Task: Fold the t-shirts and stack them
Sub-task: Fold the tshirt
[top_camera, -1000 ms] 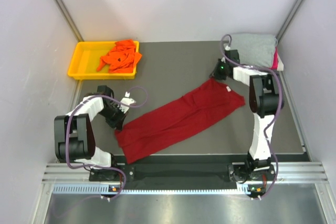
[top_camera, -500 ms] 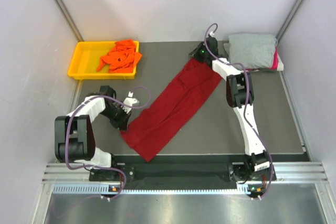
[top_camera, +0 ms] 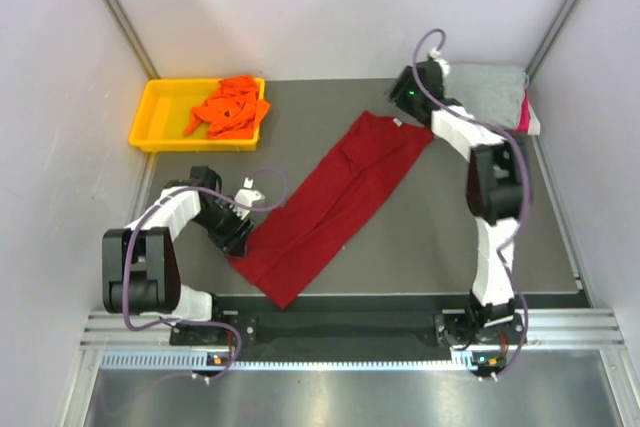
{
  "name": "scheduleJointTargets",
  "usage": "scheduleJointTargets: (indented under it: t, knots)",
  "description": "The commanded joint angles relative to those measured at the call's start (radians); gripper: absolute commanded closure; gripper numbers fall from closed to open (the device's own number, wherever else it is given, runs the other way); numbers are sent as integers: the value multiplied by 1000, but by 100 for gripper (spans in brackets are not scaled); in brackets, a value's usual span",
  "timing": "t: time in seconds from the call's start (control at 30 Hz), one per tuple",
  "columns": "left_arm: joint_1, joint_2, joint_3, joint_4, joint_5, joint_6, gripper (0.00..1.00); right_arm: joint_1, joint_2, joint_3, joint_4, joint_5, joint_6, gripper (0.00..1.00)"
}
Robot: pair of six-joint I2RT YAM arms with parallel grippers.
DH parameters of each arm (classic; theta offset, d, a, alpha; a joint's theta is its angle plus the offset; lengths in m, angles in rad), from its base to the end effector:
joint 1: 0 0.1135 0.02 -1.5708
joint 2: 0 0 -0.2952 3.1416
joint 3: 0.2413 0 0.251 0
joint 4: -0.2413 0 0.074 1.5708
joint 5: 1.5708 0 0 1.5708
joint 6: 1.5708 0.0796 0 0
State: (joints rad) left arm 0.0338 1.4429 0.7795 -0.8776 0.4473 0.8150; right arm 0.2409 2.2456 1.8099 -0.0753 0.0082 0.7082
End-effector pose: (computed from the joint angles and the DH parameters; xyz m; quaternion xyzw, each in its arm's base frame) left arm 0.2167 -0.0271 0.1578 0.3743 0.9003 -0.1961 0.1046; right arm 0.5679 0.1389 0.2204 0.2018 0.8389 0.2278 0.4512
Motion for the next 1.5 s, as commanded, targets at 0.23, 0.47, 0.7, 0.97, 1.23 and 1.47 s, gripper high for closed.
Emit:
scheduleJointTargets:
  t: [0.23,0.47,0.7,0.97,1.23,1.47]
  knots:
    - [3,7,135,-17,51,-51,42,-115,-462,-653,126,201,54,64]
    - [-124,73,49,98,-91,-48,39,-149,-318,-611,184,23,99,62]
    - [-205,140,29,112,-94,-73,53,-158,-195,-543,201,-57,157,72]
    - [-416,129,1,25,75,19,76,-152,67,-209,223,-220,252,100]
    - [-640,214,144,132,156,-108,65,-78,449,422,77,-238,307,96]
    - [-641,136,162,88,134,-157,40,-88,183,230,-10,-93,176,44]
